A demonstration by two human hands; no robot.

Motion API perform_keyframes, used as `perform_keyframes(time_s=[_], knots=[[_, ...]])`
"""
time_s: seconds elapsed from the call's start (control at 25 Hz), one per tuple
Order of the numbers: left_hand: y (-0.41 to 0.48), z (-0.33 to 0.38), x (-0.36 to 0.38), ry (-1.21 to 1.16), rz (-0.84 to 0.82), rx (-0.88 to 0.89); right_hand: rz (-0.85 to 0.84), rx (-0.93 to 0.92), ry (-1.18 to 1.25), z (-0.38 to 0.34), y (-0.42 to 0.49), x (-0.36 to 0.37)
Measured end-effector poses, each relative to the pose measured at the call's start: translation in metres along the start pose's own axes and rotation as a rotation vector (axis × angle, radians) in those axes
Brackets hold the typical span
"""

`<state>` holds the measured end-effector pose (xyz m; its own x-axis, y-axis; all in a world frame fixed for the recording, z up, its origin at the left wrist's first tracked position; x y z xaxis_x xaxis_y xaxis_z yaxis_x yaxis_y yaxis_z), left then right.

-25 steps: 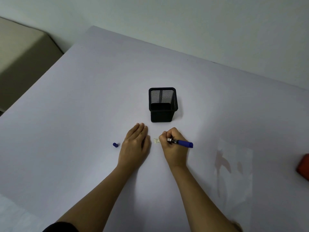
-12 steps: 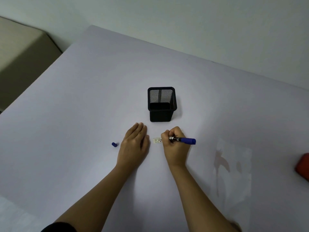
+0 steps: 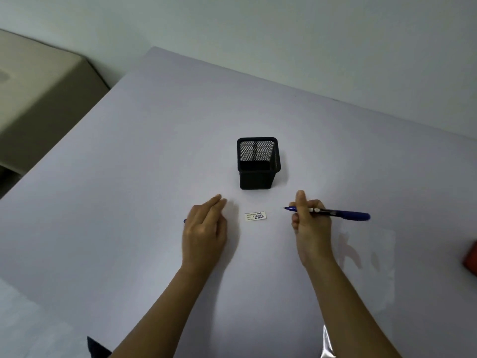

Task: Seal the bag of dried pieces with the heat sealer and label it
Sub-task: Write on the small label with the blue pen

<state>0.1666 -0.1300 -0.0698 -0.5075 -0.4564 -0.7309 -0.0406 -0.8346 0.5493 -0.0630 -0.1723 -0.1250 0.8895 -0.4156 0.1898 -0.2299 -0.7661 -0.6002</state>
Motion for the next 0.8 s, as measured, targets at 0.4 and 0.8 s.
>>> perform_keyframes(time_s=[0.4,0.8], knots=[[-0.039,-0.051,-0.015,-0.071,-0.265,-0.528,-0.168,0.167,0.347,-0.027,-0.039,0.013],[0.034,0.056,-0.040,-1.235,-0.015,-0.919,-0.272,-0.111,0.027,-0.095,-0.109,0.038]])
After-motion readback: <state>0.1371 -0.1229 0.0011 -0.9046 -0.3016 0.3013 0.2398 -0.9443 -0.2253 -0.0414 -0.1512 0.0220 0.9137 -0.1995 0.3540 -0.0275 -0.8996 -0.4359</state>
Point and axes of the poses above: each hand's wrist, its own y-axis towards the middle knuckle, its own x-axis out of the palm, z = x × y, the point moved 10 cm from there along y, towards the middle knuckle, and after that the axes turned 13 degrees about x, right-handed, at the moved point
